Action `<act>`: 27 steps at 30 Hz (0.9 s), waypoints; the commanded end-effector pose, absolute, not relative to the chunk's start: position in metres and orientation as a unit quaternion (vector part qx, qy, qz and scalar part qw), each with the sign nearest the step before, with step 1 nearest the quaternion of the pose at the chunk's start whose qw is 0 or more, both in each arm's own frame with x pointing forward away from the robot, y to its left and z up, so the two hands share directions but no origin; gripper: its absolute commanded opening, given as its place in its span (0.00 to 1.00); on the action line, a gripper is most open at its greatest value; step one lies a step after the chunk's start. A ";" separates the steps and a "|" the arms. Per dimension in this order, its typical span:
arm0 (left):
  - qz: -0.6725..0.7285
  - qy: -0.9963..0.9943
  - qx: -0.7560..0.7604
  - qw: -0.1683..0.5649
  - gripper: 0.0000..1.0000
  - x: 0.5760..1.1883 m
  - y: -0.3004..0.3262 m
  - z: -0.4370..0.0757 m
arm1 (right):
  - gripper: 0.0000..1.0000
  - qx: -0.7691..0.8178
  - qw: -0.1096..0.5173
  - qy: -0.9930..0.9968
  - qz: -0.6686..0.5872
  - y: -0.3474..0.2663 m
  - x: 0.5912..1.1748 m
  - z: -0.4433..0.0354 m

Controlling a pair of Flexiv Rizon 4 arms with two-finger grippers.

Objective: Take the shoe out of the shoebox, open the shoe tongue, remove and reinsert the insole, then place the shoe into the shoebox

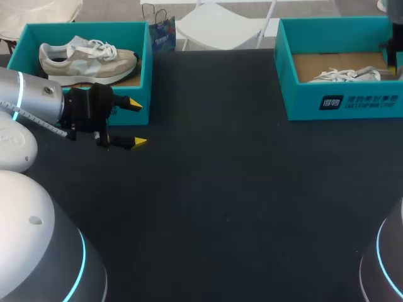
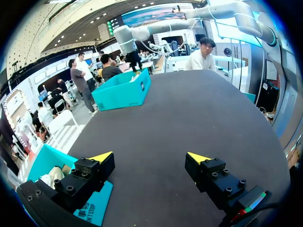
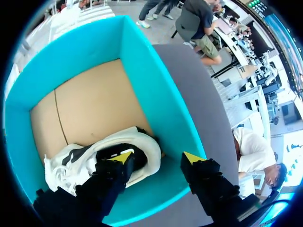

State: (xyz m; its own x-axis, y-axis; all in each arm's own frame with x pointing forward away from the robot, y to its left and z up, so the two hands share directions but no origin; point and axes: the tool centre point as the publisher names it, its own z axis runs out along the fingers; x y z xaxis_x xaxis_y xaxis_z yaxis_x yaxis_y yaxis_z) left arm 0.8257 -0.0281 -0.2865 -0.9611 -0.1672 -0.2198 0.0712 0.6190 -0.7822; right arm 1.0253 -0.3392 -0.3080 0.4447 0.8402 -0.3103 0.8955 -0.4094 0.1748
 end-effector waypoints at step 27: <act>-0.434 0.890 -0.027 0.137 1.00 0.826 -0.028 -0.286 | 1.00 0.824 0.138 0.550 0.013 -0.257 0.938 -0.210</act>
State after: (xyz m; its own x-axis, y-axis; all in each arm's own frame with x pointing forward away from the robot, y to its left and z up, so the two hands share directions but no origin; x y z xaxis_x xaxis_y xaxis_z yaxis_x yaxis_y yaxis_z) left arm 0.8257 -0.0281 -0.2864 -0.9611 -0.1672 -0.2198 0.0712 0.6190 -0.7822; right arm 0.9397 -0.2563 -0.2083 0.3944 0.9095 -0.1318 0.9037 -0.3578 0.2350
